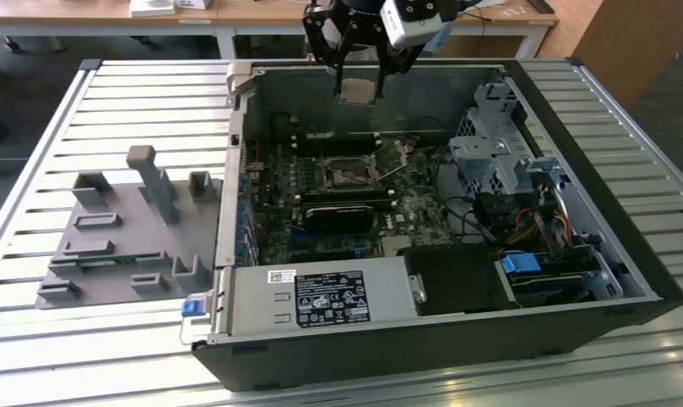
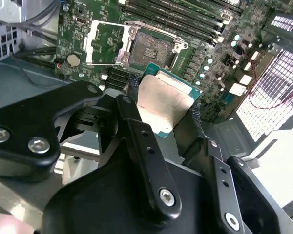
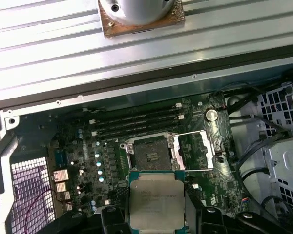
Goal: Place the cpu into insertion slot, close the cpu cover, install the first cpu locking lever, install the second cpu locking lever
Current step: 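Place the cpu into insertion slot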
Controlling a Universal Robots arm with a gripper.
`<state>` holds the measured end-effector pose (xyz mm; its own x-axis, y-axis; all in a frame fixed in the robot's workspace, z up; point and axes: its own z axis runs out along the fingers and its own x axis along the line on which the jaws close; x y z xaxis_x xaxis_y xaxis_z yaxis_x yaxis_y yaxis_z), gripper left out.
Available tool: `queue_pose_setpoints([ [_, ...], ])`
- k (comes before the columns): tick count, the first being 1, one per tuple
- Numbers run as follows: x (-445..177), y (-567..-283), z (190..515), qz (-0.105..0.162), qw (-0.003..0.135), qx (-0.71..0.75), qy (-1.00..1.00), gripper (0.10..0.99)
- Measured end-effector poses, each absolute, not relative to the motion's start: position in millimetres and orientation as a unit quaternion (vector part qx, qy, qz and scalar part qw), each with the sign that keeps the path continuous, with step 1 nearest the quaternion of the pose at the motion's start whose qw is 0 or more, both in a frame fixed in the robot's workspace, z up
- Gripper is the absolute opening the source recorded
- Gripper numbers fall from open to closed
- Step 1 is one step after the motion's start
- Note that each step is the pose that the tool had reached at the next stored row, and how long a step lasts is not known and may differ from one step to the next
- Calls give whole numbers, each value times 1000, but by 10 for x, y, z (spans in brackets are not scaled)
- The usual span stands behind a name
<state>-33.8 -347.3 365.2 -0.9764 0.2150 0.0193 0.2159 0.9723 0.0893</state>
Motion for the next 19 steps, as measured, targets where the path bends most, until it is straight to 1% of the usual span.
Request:
queue_pose_setpoints([
  [19, -338, -3471, 3640, -44, -1, -218, -975, 537],
])
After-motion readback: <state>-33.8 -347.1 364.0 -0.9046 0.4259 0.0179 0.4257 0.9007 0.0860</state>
